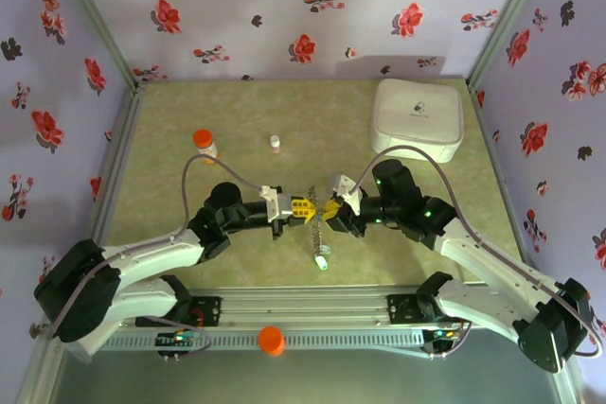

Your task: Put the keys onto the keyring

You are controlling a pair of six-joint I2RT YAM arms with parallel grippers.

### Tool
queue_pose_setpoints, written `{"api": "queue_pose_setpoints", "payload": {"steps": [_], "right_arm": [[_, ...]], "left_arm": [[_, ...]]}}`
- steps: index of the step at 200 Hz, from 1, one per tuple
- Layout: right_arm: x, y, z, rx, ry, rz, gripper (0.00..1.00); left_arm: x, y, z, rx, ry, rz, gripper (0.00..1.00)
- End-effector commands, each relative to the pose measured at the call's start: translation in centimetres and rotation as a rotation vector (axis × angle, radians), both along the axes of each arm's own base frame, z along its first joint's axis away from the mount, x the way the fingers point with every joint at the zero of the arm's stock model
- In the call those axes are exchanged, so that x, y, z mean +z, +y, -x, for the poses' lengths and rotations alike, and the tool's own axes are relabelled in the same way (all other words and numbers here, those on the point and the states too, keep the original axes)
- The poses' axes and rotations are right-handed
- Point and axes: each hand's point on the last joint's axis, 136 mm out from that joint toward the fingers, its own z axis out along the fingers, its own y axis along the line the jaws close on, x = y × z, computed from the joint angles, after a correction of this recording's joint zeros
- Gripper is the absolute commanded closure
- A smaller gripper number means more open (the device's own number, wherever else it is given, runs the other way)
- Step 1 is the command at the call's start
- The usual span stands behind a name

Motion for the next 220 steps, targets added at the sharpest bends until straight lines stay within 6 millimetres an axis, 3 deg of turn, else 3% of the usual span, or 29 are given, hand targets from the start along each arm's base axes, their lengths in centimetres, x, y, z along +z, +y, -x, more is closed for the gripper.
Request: {"api": "queue_pose_setpoints", "payload": {"steps": [1,28,85,114,141,175,220], "right_arm": [[0.7,0.4,0.2,0.024,-0.019,-0.032,0.91],[0.1,0.6,0.0,0.032,-0.003,-0.007,1.00],[-0.9,1.6,0.2,0.072,0.044,0.022,1.00],[-0.1,1.1,-0.5,0.028,-0.007,0.026,1.00],[2.2,0.1,-2.0,-0.074,-0.134,0.001,1.00],[4.9,-0.6,-1.1,-0.068,-0.218,-0.069,1.00],[3.1,-1.9,-1.7,-0.130,-0.207,0.025,1.00]], "left_arm": [[1.6,0.3,-0.1,0.011,-0.038,0.063,1.00],[2.4,0.4,0.0,0.006,-0.041,0.087,1.00],[5.1,0.3,0.8,-0.042,-0.036,0.172,1.00],[3.9,0.2,0.8,-0.039,-0.035,0.131,1.00],[2.5,0.3,0.5,-0.023,-0.040,0.067,1.00],[1.0,0.3,-0.6,0.043,-0.048,-0.009,1.00],[0.6,0.5,-1.8,0.113,-0.078,-0.051,1.00]]}}
